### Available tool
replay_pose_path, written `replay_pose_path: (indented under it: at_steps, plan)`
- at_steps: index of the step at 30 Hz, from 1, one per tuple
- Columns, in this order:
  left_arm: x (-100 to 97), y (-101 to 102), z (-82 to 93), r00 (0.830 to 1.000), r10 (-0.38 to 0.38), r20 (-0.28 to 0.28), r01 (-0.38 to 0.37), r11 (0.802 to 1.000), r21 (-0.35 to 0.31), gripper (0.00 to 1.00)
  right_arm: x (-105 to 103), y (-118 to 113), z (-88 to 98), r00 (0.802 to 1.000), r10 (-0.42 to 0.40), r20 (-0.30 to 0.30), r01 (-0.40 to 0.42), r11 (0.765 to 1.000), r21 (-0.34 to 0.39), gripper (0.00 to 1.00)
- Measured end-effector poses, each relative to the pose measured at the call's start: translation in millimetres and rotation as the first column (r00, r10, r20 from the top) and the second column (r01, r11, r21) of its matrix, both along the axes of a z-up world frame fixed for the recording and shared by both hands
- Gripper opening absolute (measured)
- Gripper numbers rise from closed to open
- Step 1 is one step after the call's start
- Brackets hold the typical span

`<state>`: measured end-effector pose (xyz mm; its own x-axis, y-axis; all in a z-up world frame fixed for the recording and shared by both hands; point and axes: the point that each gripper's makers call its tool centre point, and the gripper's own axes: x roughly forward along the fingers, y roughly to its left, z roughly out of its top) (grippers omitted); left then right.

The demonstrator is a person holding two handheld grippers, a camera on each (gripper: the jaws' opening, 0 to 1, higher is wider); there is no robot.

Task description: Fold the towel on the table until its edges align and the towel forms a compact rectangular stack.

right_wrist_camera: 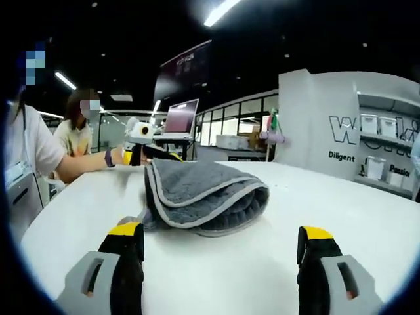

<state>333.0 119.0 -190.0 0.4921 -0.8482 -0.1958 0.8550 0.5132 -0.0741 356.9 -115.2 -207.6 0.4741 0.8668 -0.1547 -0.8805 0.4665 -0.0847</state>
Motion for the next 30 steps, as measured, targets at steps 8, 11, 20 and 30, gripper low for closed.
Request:
replay_pose_path:
  at_steps: [8,11,20,30]
  plan:
    - [2.3,-1.0,-6.5,0.999,-0.012,-0.037,0.012,1.000,-0.014,0.99,-0.9,-1.8,2.3,1.000,0.006,0.001,-0.006,1.000,0.006,0.99]
    - [3.9,0.4,-9.5,0.999,-0.002,-0.049,0.001,1.000,-0.009,0.99,-2.0,-2.7,4.4,1.000,0.007,-0.003,-0.007,1.000,0.020,0.99]
    - [6.4,4.2,-17.3,0.998,-0.001,-0.060,0.002,1.000,0.022,0.99,-2.9,-6.5,9.2,1.000,0.006,-0.006,-0.006,0.999,0.044,0.99]
    - [4.2,8.2,-19.2,0.998,-0.001,-0.058,0.002,1.000,0.029,0.99,-4.5,-0.7,6.1,1.000,0.011,-0.003,-0.011,1.000,0.030,0.99]
